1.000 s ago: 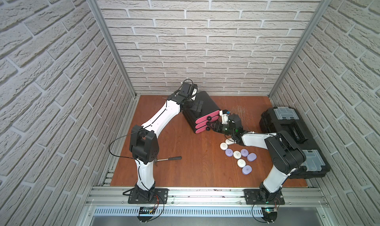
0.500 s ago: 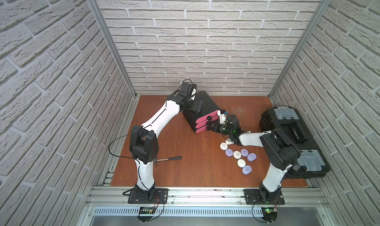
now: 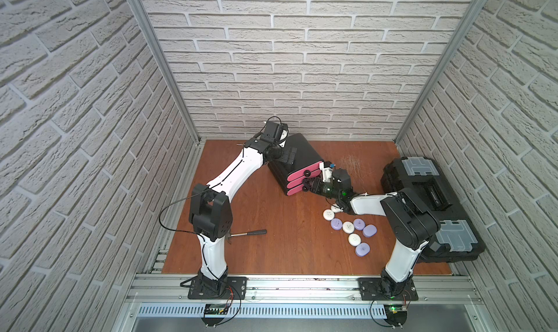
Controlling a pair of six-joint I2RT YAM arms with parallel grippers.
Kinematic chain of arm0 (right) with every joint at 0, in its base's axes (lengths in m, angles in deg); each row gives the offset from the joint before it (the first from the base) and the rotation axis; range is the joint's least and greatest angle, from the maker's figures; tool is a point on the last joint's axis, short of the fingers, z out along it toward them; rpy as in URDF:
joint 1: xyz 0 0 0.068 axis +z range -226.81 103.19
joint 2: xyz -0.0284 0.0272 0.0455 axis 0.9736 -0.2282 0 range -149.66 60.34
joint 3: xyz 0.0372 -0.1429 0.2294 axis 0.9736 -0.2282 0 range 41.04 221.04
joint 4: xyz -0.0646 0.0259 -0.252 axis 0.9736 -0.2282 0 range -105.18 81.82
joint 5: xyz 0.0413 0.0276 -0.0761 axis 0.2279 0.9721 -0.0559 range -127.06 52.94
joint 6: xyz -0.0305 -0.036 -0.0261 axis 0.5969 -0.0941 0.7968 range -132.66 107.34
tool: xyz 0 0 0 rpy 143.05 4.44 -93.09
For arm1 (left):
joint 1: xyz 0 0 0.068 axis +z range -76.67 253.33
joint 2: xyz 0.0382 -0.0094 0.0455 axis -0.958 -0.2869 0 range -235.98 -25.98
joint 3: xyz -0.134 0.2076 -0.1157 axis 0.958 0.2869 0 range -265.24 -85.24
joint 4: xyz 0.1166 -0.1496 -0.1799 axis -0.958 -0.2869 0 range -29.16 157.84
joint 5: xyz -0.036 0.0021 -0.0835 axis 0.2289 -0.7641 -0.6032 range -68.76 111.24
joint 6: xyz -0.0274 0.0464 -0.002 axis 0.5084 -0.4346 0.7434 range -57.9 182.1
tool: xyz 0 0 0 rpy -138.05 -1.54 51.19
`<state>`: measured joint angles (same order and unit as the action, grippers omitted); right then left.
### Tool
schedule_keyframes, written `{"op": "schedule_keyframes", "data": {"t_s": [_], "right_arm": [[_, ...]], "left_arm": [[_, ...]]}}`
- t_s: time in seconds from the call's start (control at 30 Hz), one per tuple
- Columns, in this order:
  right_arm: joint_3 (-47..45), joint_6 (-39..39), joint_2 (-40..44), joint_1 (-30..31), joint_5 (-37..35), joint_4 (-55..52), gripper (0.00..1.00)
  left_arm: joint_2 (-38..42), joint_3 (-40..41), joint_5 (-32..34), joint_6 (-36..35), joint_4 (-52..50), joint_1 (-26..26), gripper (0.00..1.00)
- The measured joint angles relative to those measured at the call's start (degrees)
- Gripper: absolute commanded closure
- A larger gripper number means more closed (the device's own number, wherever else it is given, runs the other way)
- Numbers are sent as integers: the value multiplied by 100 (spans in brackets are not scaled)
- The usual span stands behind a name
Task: Put the bluetooth earphones in the drawer according to color
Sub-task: Open the drawer in the storage box, then pick up the Bluetooth earphone from the center of the board.
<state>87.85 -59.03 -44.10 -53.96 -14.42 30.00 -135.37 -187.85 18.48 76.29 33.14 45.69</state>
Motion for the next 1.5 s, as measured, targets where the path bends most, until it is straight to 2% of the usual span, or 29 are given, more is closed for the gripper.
{"op": "schedule_keyframes", "data": {"t_s": [0.2, 0.63, 0.83, 1.13, 1.2, 1.37, 1.5], "right_arm": [[-308, 37, 306, 61, -181, -52, 88], [-1506, 461, 1928, 155, -501, -955, 87], [-1727, 726, 2494, 164, -619, -1523, 87], [-1838, 914, 2857, 166, -693, -1919, 85], [-1838, 953, 2868, 166, -699, -1956, 83], [-1825, 1001, 2868, 166, -688, -2002, 68], [-1810, 1027, 2872, 168, -675, -2090, 64]], "left_arm": [[26, 63, 50, 0, 11, 0, 2], [122, 297, 166, 96, 127, 26, 2], [166, 378, 164, 149, 177, 26, 2], [232, 472, 162, 249, 190, 28, 2], [256, 494, 144, 258, 186, 31, 2], [540, 817, 26, 365, 157, 31, 2], [1010, 1272, 9, 442, 127, -26, 2]]}}
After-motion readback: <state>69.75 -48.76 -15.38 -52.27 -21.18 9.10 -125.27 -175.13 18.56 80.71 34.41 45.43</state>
